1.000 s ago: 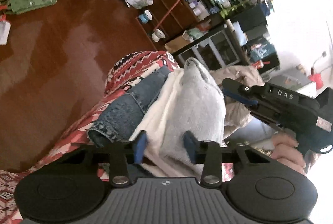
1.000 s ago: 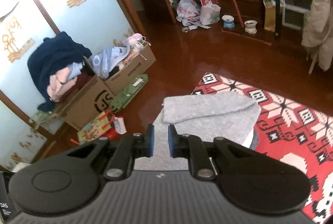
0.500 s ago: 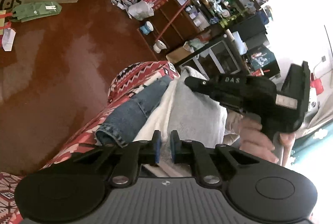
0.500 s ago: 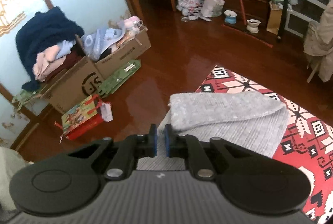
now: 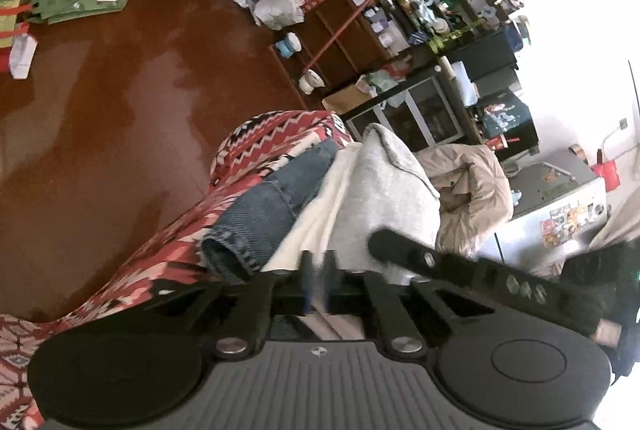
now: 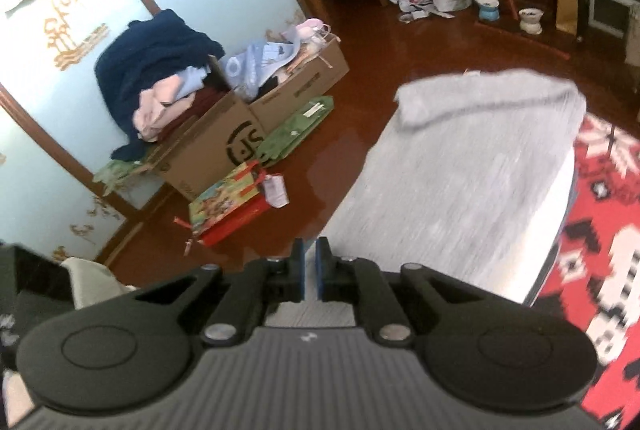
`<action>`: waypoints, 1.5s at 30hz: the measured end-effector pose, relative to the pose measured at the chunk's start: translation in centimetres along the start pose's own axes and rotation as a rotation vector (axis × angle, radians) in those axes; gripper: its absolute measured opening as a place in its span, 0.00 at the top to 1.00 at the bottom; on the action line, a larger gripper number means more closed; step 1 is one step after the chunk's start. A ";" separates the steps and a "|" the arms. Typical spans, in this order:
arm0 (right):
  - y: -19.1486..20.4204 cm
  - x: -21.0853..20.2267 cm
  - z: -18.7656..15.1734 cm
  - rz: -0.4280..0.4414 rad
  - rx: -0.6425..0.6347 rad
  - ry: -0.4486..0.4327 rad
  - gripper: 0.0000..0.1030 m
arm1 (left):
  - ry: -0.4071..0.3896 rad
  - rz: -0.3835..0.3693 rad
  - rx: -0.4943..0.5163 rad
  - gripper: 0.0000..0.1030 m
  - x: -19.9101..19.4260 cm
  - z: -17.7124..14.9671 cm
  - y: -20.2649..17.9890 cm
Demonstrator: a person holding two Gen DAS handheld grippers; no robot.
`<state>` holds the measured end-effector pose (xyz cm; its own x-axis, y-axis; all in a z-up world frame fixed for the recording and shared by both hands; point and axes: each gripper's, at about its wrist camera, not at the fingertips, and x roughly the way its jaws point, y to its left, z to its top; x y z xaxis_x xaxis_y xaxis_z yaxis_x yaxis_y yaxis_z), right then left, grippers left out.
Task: Fold clothes
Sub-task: 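Lower the grey shirt onto the stack and open the left gripper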
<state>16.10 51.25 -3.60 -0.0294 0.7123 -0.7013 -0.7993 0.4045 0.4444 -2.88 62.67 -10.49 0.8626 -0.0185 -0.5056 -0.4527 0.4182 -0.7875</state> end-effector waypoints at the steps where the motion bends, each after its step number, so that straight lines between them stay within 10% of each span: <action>1: 0.0 -0.2 -0.6 0.021 0.017 0.004 0.94 | -0.007 -0.004 -0.017 0.99 -0.4 0.0 0.4; 8: -0.4 -3.3 -2.8 0.068 0.070 -0.034 0.90 | -0.031 -0.030 0.052 0.84 -2.3 -0.6 -0.6; 18: -5.4 -8.4 -5.3 0.064 0.195 -0.089 0.90 | -0.040 0.216 0.473 0.79 0.5 -4.9 -5.5; 31: -6.7 -7.2 -7.1 0.106 0.264 -0.095 0.90 | -0.243 0.380 0.322 0.92 0.2 -4.2 -5.4; 45: -5.9 -5.6 -6.7 0.009 0.260 -0.146 0.90 | -0.194 0.158 0.337 0.92 -1.5 -4.0 -6.8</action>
<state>16.89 41.03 -6.04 0.0656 0.7838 -0.6176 -0.6186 0.5175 0.5912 -1.99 56.26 -5.75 0.8295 0.2278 -0.5100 -0.5114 0.6768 -0.5295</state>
